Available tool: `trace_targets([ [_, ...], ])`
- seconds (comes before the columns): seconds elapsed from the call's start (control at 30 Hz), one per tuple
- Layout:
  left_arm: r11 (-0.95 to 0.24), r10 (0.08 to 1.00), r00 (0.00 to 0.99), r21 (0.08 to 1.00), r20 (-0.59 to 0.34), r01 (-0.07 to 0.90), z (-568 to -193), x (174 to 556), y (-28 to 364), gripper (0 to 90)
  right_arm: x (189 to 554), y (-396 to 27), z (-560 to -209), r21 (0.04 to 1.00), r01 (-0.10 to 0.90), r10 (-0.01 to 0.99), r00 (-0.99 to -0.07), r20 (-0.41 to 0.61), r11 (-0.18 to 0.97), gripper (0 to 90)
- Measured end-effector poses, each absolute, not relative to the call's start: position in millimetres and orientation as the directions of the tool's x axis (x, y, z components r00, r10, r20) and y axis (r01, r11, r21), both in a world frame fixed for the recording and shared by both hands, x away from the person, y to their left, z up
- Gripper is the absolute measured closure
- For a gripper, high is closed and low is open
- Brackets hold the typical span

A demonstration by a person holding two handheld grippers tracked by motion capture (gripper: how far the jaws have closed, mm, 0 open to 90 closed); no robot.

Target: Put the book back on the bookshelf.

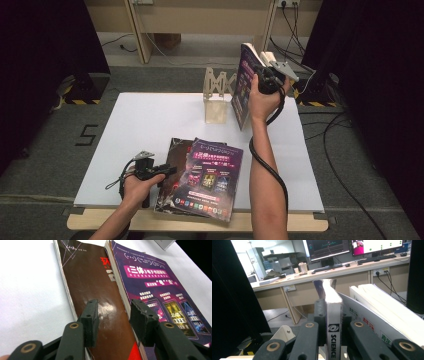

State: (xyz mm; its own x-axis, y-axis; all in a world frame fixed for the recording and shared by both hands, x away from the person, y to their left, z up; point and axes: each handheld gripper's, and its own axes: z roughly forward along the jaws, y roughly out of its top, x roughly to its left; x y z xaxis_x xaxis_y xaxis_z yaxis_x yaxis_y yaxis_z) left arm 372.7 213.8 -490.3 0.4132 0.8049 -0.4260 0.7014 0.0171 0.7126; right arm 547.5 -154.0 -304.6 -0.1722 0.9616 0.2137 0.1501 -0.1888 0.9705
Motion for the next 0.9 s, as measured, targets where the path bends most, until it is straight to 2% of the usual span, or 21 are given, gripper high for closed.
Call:
trace_targets([
  [0.4, 0.013, 0.804, 0.415, 0.712, -0.425, 0.702, -491.2, 372.4, 213.5, 57.6, 551.9, -151.7, -319.6, 0.972, 0.169, 0.970, -0.151, 0.192, -0.166, 82.7],
  [0.67, 0.012, 0.805, 0.415, 0.710, -0.424, 0.704, -492.0, 371.9, 212.7, 57.6, 538.4, -148.6, -326.5, 0.982, 0.160, 0.976, -0.177, 0.125, -0.097, 81.6],
  [0.9, 0.010, 0.805, 0.416, 0.710, -0.423, 0.704, -492.0, 371.1, 211.5, 57.6, 527.8, -152.4, -327.3, 0.979, 0.189, 0.973, -0.201, 0.112, -0.073, 79.8],
])
